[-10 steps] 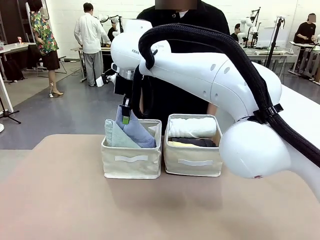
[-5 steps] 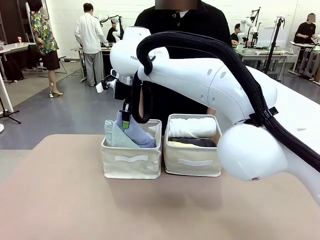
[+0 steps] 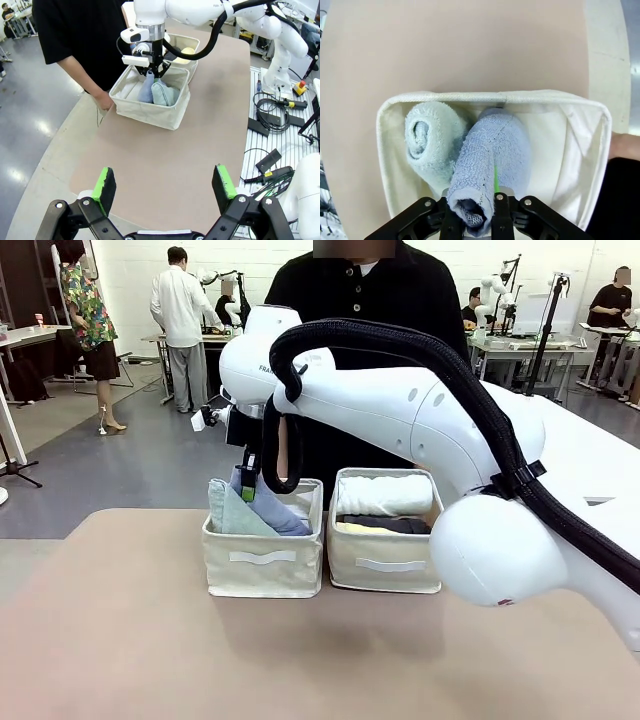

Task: Sort the towels based on their folding style.
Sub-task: Pick up another triangle-folded towel from the table and place it in the left Fabric basket.

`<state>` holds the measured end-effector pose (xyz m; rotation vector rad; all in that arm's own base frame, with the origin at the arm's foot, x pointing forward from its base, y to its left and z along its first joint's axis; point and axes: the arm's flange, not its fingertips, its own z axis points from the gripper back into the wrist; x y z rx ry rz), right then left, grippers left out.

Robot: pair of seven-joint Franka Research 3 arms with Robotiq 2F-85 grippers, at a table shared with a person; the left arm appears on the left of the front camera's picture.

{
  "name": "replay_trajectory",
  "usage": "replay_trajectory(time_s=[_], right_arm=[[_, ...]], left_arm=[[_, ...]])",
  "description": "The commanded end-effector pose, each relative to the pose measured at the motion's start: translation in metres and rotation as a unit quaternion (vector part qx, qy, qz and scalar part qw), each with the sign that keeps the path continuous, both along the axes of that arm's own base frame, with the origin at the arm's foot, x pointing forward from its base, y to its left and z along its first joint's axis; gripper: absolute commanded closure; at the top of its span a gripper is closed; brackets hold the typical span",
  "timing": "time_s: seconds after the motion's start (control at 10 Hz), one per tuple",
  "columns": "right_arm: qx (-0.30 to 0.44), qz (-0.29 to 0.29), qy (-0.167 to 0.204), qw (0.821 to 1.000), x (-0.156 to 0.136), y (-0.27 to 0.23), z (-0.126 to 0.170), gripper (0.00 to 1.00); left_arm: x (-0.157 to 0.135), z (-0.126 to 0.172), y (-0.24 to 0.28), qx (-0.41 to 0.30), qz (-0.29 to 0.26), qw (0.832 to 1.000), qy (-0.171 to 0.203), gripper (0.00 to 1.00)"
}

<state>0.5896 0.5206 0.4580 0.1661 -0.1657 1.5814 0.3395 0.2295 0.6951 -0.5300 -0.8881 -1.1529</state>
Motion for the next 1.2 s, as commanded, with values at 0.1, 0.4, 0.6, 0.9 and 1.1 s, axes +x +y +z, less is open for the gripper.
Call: replay_trajectory(time_s=[0.1, 0.4, 0.6, 0.9, 1.1], right_arm=[[0.005, 0.015, -0.008, 1.000, 0.0161, 0.0175, 0.0039, 0.23], [0.004, 0.013, -0.011, 1.000, 0.0161, 0.0166, 0.0059, 0.00], [0.006, 0.013, -0.010, 1.000, 0.0161, 0.0158, 0.0059, 0.43], [0.006, 0.017, -0.006, 1.000, 0.0171, 0.0143, 0.0056, 0.24], [0.008, 0.014, -0.010, 1.000, 0.0178, 0.0126, 0.0083, 0.04]], left_arm=[[-0.0017, 0.0012, -0.0005, -0.005, -0.001, 1.000, -0.007, 0.00], [-0.0017, 0.0012, -0.0005, -0.005, -0.001, 1.000, -0.007, 0.00], [-0.0017, 0.0012, -0.0005, -0.005, -0.001, 1.000, -0.007, 0.00], [-0.0017, 0.0012, -0.0005, -0.005, -0.001, 1.000, -0.007, 0.00], [-0.0017, 0.0012, -0.0005, -0.005, -0.001, 1.000, -0.007, 0.00]])
